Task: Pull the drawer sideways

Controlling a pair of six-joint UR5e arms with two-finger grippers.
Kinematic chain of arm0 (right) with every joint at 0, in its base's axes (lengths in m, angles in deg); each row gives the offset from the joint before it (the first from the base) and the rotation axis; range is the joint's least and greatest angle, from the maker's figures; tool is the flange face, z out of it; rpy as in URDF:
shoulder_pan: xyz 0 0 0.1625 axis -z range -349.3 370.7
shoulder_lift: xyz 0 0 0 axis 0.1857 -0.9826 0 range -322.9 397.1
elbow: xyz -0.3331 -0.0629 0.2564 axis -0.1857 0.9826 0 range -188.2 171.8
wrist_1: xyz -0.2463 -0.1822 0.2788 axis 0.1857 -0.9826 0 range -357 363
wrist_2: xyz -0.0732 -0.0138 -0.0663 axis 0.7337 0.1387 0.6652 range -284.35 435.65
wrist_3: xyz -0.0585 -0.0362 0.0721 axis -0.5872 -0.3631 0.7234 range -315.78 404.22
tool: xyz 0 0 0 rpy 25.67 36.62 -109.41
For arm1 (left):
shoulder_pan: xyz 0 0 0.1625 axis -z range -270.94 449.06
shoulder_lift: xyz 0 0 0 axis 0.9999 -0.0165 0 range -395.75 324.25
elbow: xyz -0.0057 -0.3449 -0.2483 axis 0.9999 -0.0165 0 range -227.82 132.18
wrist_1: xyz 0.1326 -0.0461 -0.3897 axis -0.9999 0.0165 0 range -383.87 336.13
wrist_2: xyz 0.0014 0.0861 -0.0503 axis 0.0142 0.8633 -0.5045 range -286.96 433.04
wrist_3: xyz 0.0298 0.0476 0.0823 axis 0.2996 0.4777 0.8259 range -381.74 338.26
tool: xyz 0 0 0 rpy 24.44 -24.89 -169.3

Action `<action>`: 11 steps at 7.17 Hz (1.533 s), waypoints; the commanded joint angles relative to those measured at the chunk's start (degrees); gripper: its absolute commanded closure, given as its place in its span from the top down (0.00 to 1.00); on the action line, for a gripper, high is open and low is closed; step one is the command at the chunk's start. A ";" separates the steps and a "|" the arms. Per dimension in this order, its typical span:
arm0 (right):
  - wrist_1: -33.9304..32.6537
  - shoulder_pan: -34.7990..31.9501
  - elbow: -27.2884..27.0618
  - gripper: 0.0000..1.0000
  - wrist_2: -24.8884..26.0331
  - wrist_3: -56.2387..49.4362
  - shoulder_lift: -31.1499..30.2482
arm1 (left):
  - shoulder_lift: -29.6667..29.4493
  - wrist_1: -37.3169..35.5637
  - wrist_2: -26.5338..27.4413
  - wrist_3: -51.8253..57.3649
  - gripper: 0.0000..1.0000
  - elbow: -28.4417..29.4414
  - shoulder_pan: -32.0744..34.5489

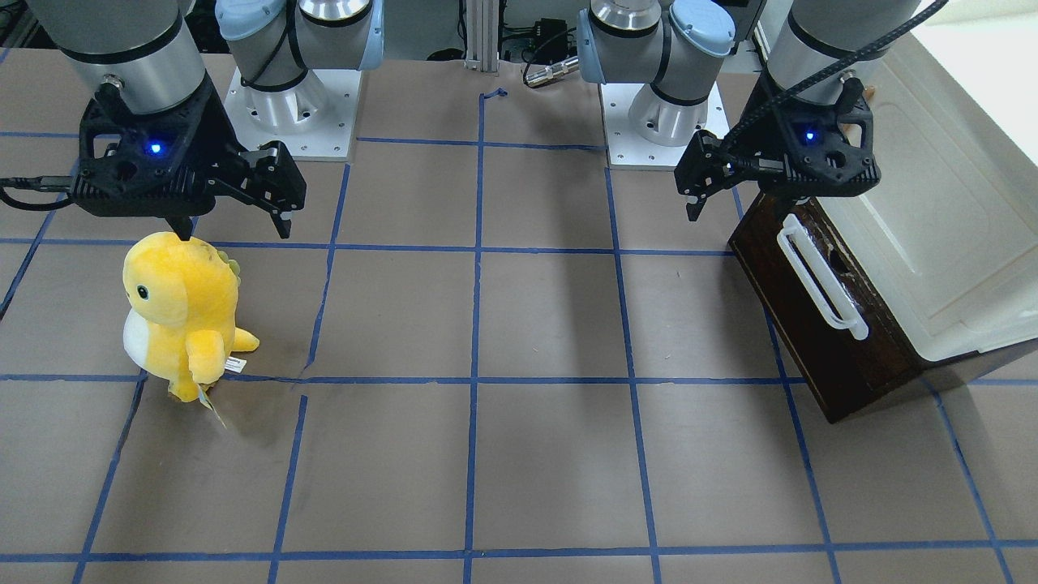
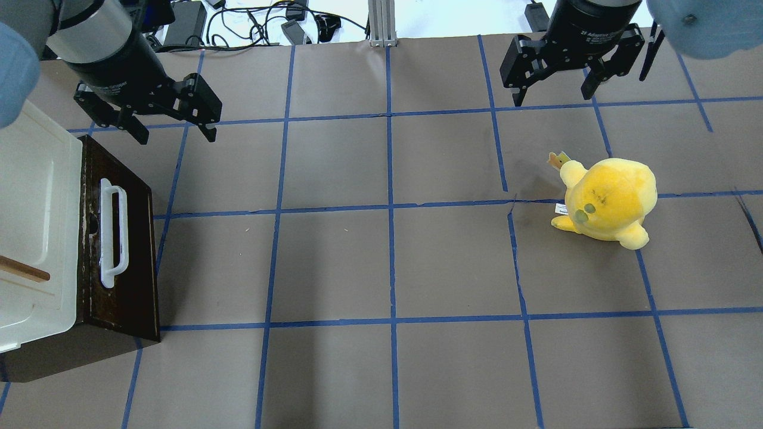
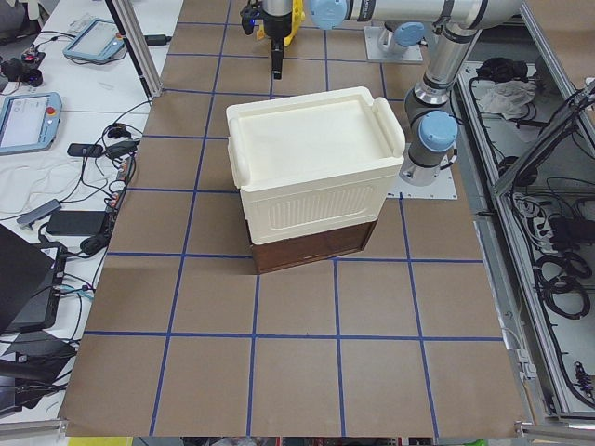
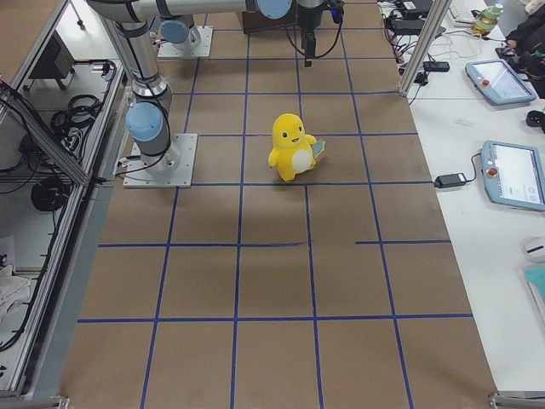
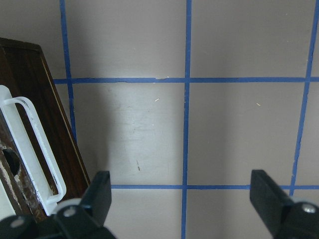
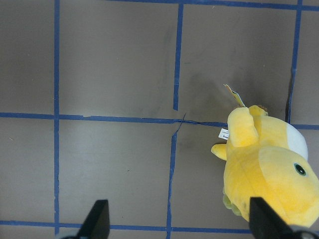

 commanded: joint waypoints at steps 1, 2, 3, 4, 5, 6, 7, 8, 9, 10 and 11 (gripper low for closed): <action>0.00 0.00 0.00 1.00 0.09 0.00 0.00 | 0.12 0.00 0.05 0.08 1.00 -0.05 0.00; 0.00 0.00 0.00 1.00 0.09 0.00 0.00 | 0.12 0.00 0.14 0.17 1.00 -0.05 -0.09; 0.00 0.00 0.00 1.00 0.09 -0.09 0.00 | 0.12 0.00 0.14 0.17 1.00 -0.05 -0.09; 0.00 0.00 0.00 1.00 0.00 0.00 0.00 | 0.21 0.43 0.75 0.51 1.00 0.22 -0.09; 0.00 0.00 0.00 1.00 0.00 0.00 0.00 | 0.30 0.44 0.67 0.52 1.00 0.13 0.00; 0.00 0.00 0.00 1.00 0.00 -0.09 0.00 | 0.21 0.35 0.06 0.52 1.00 0.13 -0.09; 0.00 0.00 0.00 1.00 0.00 0.00 0.00 | 0.21 0.26 0.05 0.52 1.00 0.39 -0.09; 0.00 0.00 0.00 1.00 0.00 0.00 0.00 | 0.21 0.09 -0.12 0.52 1.00 0.31 0.00; 0.00 0.00 0.00 1.00 0.09 0.00 0.00 | 0.21 -0.17 0.23 0.17 1.00 0.22 0.00; 0.00 0.00 0.00 1.00 0.09 0.00 0.00 | 0.12 -0.09 -0.12 -0.01 1.00 0.48 -0.09; 0.00 0.00 0.00 1.00 0.09 0.00 0.00 | 0.21 0.08 -0.04 -0.27 1.00 0.48 -0.17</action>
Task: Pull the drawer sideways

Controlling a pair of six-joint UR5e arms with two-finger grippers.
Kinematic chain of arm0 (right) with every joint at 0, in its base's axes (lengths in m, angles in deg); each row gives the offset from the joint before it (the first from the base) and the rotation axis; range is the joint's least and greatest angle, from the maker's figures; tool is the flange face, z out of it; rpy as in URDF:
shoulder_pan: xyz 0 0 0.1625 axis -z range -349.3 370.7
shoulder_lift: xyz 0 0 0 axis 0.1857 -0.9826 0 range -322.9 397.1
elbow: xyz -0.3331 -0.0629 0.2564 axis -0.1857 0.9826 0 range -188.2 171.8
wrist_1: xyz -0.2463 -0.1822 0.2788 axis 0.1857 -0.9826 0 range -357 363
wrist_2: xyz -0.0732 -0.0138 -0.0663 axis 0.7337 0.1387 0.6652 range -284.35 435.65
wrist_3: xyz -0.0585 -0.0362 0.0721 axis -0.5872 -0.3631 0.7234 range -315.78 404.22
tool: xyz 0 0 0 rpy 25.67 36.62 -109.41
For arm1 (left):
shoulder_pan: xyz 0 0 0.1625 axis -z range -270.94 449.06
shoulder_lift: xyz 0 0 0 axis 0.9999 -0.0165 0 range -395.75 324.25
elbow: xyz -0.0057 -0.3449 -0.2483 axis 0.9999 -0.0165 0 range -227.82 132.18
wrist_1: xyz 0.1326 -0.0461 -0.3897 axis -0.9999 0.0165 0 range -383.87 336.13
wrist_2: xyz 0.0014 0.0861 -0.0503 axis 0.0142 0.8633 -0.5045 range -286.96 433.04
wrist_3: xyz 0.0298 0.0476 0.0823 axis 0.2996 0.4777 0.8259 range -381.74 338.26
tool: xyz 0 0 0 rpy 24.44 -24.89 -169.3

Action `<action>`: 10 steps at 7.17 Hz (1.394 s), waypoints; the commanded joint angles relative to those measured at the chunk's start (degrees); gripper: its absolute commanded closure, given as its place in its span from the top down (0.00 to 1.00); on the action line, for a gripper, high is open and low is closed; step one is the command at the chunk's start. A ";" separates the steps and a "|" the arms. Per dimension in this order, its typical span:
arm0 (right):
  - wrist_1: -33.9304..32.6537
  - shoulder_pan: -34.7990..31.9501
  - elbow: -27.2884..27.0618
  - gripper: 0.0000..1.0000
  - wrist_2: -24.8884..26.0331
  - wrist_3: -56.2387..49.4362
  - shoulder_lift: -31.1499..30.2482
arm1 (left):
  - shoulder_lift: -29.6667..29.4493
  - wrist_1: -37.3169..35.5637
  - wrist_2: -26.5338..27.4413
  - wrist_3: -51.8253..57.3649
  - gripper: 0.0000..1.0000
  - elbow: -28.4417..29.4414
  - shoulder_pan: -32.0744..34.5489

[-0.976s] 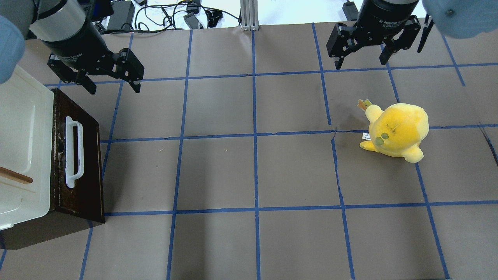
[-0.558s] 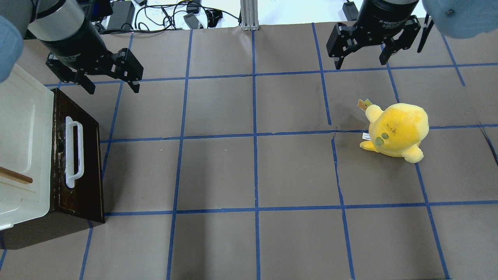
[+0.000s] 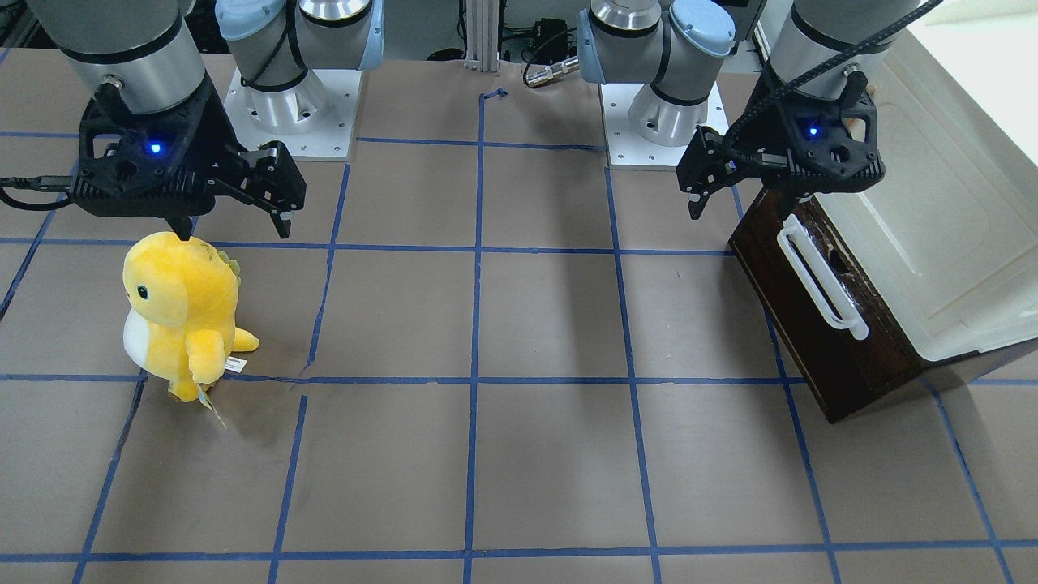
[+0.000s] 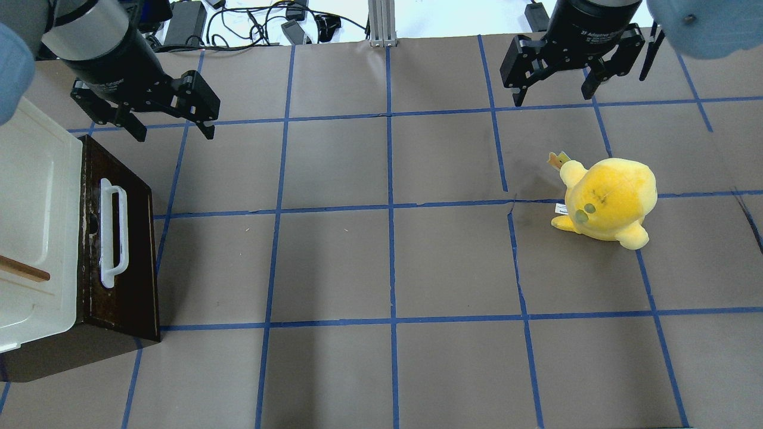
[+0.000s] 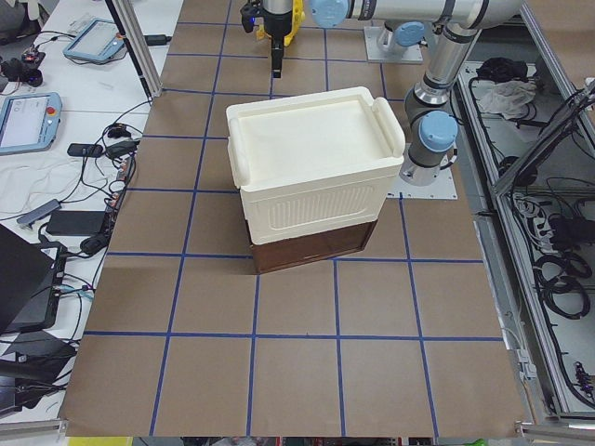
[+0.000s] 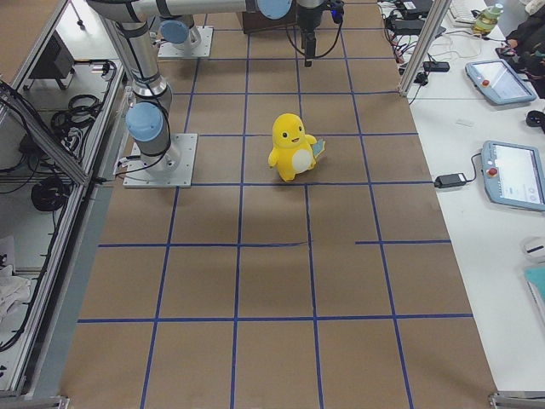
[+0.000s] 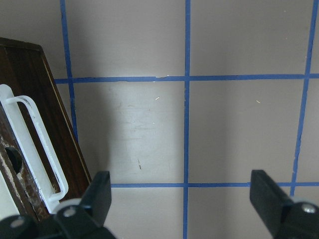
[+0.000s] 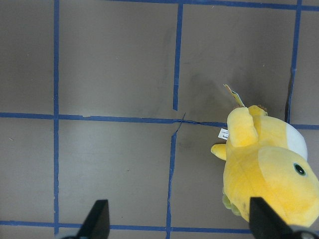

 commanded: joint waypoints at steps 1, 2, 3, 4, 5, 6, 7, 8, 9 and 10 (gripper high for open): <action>0.00 0.00 0.00 1.00 0.01 0.00 0.00 | 0.12 0.13 -0.02 -0.39 1.00 0.60 -0.19; 0.00 0.00 0.00 1.00 -0.08 0.00 0.00 | 0.12 -0.05 -0.02 -0.48 1.00 0.17 -0.36; 0.00 0.00 0.00 1.00 -0.08 0.00 0.00 | 0.12 -0.14 0.07 -0.57 1.00 -0.36 -0.19; 0.00 0.00 0.00 1.00 0.01 0.00 0.00 | -1.36 -2.57 0.85 -1.00 1.00 -0.54 -0.01; 0.00 0.00 0.00 1.00 0.01 0.00 0.00 | -2.33 -5.12 1.21 -4.66 1.00 -2.02 -0.01; 0.00 0.00 0.00 1.00 -0.08 0.00 0.00 | -3.21 -5.76 6.52 -8.87 1.00 -4.82 0.34; 0.00 0.00 0.00 1.00 0.01 0.00 0.00 | -4.69 -8.81 13.27 -9.87 1.00 -7.02 2.34; 0.00 0.00 0.00 1.00 0.01 0.00 0.00 | -6.71 -11.10 17.95 -11.62 1.00 -7.91 3.67; 0.00 0.00 0.00 1.00 -0.08 0.00 0.00 | -8.38 -11.21 21.31 -12.60 1.00 -7.92 4.03; 0.00 0.00 0.00 1.00 -0.08 0.00 0.00 | -10.40 -11.21 24.12 -14.26 1.00 -8.01 4.21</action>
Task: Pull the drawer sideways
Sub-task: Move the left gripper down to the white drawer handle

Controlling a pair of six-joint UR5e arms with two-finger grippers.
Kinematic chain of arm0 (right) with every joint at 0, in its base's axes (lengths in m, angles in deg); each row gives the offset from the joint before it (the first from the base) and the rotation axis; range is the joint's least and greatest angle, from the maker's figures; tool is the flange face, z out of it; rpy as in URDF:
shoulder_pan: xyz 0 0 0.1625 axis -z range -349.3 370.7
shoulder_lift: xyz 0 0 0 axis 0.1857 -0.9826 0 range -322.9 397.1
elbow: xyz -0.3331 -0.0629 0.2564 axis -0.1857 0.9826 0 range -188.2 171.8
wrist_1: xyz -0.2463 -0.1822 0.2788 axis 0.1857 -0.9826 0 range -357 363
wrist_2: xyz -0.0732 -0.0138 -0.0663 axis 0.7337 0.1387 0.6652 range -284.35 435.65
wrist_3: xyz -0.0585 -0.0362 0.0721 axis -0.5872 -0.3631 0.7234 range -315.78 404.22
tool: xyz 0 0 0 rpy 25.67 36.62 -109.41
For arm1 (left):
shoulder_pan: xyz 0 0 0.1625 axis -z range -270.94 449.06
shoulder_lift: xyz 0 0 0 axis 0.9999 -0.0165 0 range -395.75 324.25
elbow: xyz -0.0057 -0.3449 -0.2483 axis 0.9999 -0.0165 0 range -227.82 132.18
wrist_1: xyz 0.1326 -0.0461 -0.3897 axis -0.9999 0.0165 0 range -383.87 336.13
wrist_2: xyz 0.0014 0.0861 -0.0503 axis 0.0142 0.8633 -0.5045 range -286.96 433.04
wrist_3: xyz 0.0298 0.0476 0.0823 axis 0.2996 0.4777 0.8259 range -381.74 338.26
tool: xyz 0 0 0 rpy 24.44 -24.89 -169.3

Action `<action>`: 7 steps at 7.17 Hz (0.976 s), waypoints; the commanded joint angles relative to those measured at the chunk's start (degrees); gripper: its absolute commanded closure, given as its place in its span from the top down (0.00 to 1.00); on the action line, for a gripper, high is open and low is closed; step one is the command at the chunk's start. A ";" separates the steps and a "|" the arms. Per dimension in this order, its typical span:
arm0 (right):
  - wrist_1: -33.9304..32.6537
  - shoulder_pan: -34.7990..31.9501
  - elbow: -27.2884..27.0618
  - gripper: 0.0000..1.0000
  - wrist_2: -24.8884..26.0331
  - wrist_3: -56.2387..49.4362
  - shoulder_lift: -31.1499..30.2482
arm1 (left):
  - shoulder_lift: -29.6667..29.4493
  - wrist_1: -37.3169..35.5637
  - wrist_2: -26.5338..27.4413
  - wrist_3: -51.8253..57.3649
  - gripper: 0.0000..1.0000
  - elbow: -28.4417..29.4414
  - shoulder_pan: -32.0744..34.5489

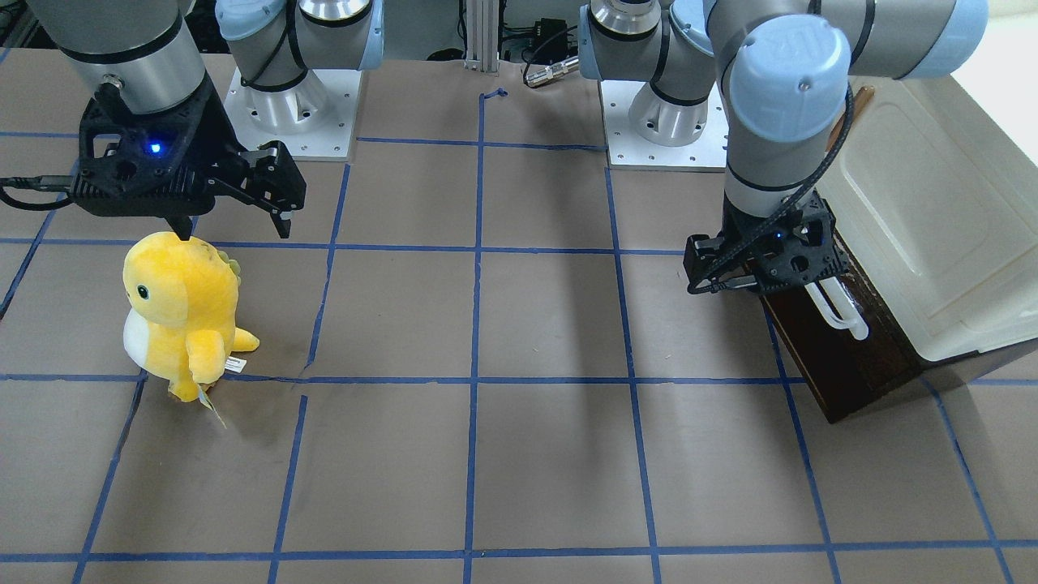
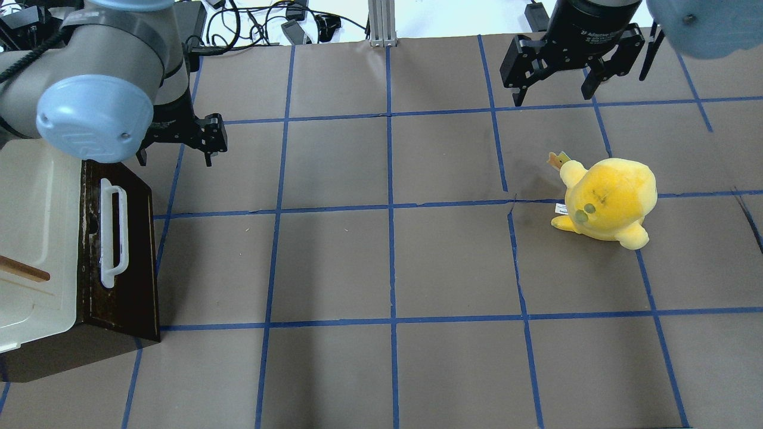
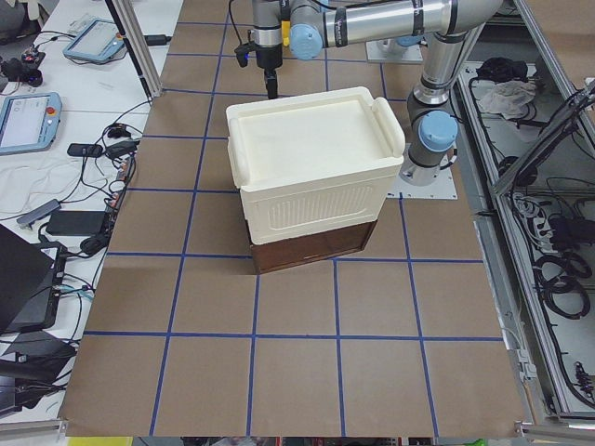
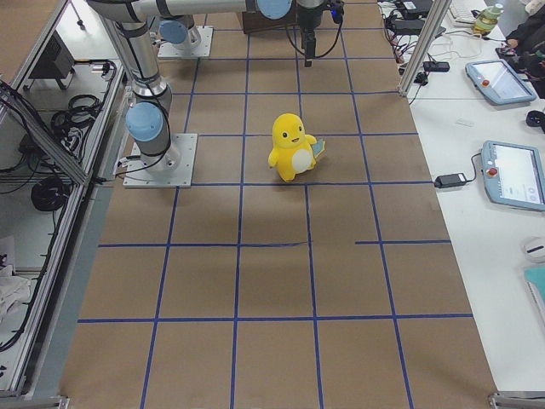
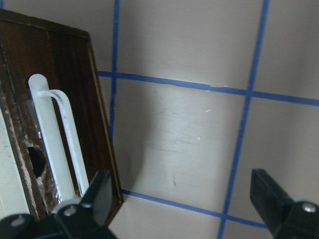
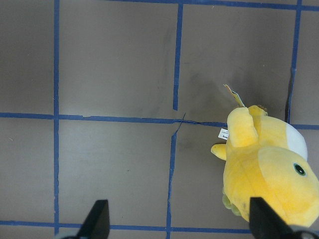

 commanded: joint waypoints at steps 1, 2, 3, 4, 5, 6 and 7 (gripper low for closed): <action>0.00 0.00 0.00 1.00 -0.03 0.00 0.00 | -4.28 -0.39 8.60 -2.81 1.00 -0.32 0.60; 0.00 0.00 0.00 1.00 0.06 -0.09 0.00 | -5.86 -0.39 12.21 -3.34 1.00 -0.49 0.77; 0.00 0.00 0.00 1.00 0.06 0.00 0.00 | -7.79 -0.39 16.33 -5.61 1.00 -0.50 0.77; 0.00 0.00 0.00 1.00 -0.03 0.00 0.00 | -9.47 -0.04 17.94 -10.16 1.00 -0.84 0.77; 0.00 0.00 0.00 1.00 -0.03 0.00 0.00 | -10.88 0.05 20.91 -12.81 1.00 -2.07 0.77; 0.00 0.00 0.00 1.00 0.06 0.00 0.00 | -12.46 -0.38 24.25 -13.10 1.00 -3.03 0.77; 0.00 0.00 0.00 1.00 0.06 -0.09 0.00 | -12.99 -0.47 24.28 -14.76 0.98 -3.04 0.77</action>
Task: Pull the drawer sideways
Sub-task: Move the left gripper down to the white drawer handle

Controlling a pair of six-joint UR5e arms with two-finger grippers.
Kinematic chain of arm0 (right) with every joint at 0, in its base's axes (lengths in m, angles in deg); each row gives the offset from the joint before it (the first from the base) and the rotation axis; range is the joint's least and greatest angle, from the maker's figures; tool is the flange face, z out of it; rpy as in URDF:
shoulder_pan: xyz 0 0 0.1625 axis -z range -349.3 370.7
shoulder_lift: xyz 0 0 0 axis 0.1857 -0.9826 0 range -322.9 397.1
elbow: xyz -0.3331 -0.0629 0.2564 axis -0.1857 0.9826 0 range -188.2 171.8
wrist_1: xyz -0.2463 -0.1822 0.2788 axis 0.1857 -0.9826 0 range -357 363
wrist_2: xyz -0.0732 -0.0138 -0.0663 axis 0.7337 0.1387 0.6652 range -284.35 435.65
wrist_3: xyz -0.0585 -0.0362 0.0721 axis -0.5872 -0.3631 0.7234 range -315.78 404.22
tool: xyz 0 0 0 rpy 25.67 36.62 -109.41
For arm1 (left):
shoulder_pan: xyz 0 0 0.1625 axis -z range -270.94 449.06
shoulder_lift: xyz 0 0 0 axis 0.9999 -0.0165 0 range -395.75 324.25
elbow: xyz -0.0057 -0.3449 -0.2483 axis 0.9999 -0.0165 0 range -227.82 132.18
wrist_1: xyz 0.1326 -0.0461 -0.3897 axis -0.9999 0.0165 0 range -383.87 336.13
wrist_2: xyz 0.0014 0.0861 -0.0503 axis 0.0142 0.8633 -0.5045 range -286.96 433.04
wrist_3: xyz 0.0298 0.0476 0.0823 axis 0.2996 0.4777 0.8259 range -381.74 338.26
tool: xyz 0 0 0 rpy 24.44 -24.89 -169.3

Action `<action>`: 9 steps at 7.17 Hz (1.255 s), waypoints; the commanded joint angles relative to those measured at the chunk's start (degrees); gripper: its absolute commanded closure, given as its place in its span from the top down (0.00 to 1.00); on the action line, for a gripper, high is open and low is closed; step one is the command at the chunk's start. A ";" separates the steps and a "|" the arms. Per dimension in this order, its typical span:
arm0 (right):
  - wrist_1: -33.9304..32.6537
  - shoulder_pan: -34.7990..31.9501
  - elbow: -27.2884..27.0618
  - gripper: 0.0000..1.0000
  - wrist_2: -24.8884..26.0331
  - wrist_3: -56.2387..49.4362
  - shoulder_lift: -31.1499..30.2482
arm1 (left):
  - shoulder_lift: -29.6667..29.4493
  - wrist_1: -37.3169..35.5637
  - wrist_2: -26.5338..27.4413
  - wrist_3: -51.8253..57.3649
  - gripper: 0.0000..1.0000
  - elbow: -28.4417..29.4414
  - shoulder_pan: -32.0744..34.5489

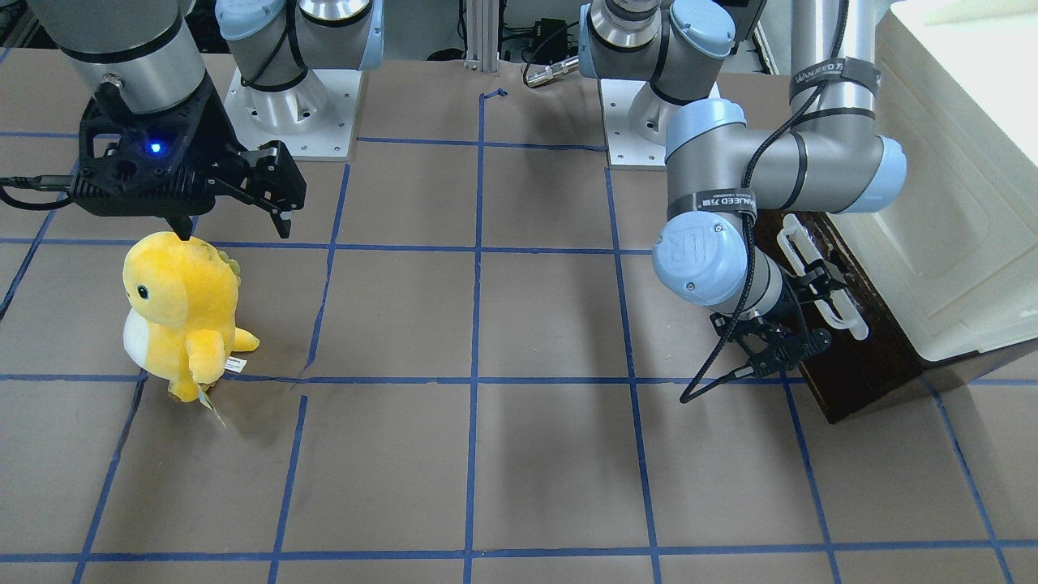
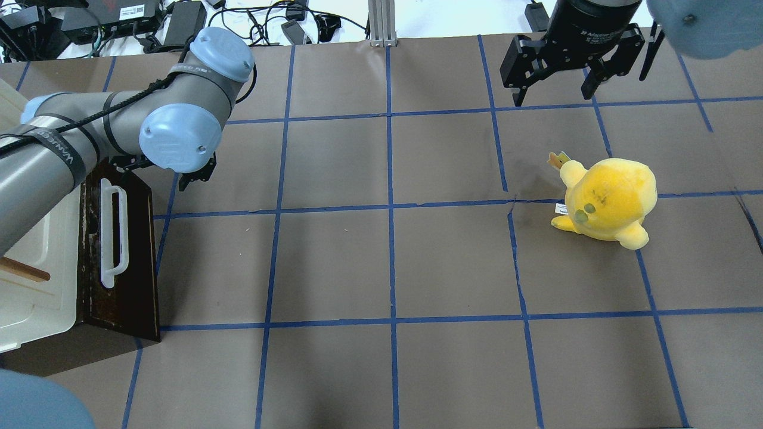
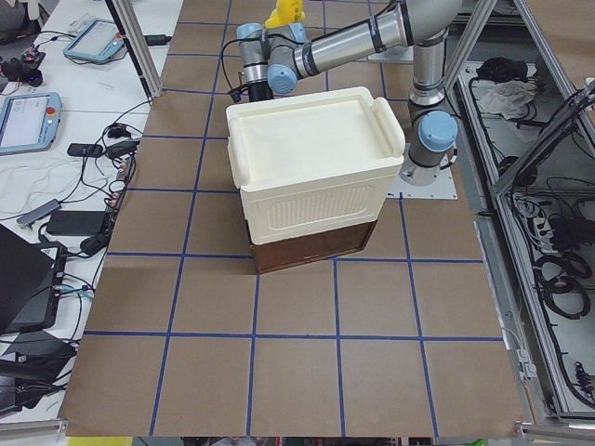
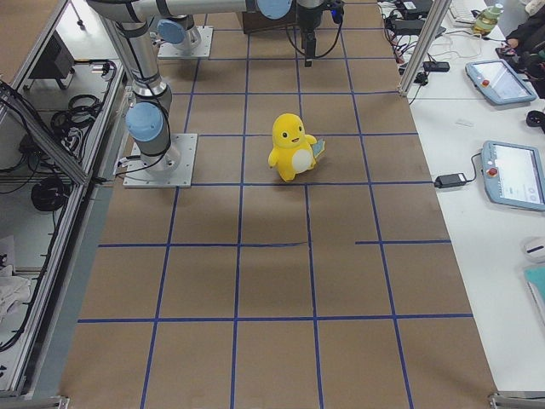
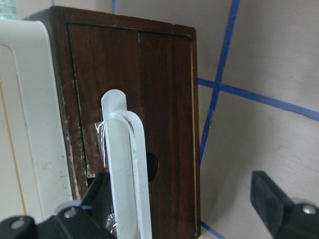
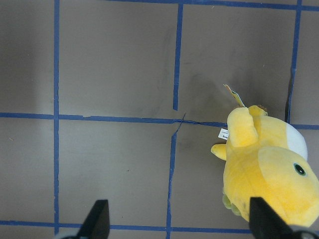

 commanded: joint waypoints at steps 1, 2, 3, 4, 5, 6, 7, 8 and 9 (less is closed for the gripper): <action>0.00 0.00 0.00 1.00 0.03 0.02 0.00 | -1.48 -0.18 1.64 -1.83 0.76 -0.53 -0.08; 0.00 0.00 0.00 1.00 0.03 -0.07 0.00 | -1.92 -0.09 1.73 -2.00 0.76 -0.61 -0.43; 0.00 0.00 0.00 1.00 0.03 0.02 0.00 | -1.84 0.26 1.99 -1.92 0.77 -0.62 -1.13; 0.00 0.00 0.00 1.00 -0.06 0.02 0.00 | -1.23 0.69 3.64 -1.92 0.79 -0.62 -1.31; 0.00 0.00 0.00 1.00 -0.06 0.02 0.00 | -1.57 0.79 4.18 -2.53 0.83 -0.62 -1.66; 0.00 0.00 0.00 1.00 -0.06 0.02 0.00 | -1.83 0.79 4.19 -2.97 0.83 -0.88 -2.10; 0.00 0.00 0.00 1.00 0.03 0.02 0.00 | -2.01 0.79 4.27 -5.06 0.83 -1.92 -2.80; 0.00 0.00 0.00 1.00 -0.06 0.02 0.00 | -2.19 0.79 4.28 -6.56 0.83 -2.54 -3.07; 0.00 0.00 0.00 1.00 0.03 0.02 0.00 | -2.28 0.87 4.19 -6.75 0.83 -2.72 -3.07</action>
